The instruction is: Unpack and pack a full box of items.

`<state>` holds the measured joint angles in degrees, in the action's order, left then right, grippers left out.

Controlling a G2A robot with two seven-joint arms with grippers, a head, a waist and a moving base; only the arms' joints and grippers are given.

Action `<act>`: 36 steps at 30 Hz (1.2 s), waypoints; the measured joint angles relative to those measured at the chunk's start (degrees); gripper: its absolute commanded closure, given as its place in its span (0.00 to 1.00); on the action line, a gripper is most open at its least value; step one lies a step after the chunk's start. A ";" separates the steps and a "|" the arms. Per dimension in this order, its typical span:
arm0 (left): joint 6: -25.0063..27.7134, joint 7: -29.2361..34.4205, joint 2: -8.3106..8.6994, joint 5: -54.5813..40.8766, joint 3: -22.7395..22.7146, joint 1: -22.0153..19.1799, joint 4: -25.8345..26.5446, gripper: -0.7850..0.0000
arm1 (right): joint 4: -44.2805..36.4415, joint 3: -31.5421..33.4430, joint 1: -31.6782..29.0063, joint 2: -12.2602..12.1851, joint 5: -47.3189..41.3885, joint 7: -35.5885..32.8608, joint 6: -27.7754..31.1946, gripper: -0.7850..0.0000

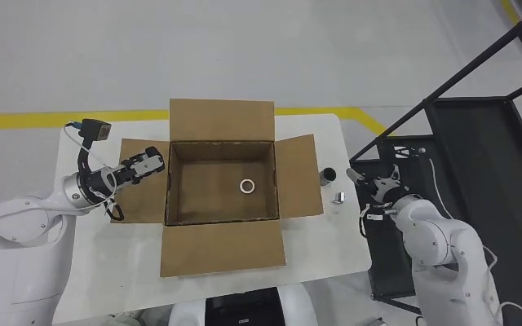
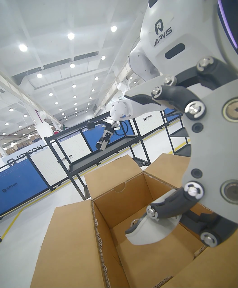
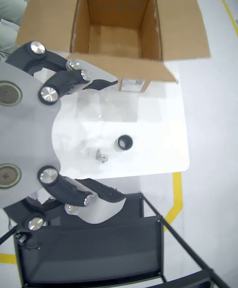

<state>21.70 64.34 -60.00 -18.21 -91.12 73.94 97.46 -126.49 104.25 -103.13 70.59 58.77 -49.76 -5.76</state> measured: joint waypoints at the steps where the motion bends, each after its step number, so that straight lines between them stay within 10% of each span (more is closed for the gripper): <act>1: 0.00 0.00 0.00 0.00 0.00 0.00 0.00 0.00 | 0.83 -0.39 -0.19 -0.03 1.25 -0.44 -0.20 0.00; 8: 0.00 0.00 0.00 0.00 0.00 0.00 0.00 0.00 | 9.65 -5.96 1.24 -0.29 11.62 -3.87 0.46 0.00; 36: 0.00 0.00 0.00 0.00 0.00 0.00 0.00 0.00 | 38.56 -14.61 15.74 0.52 0.02 3.71 2.94 0.02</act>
<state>21.70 64.34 -60.00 -18.21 -91.12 73.94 97.46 -87.93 89.63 -87.39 71.12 58.78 -46.05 -2.82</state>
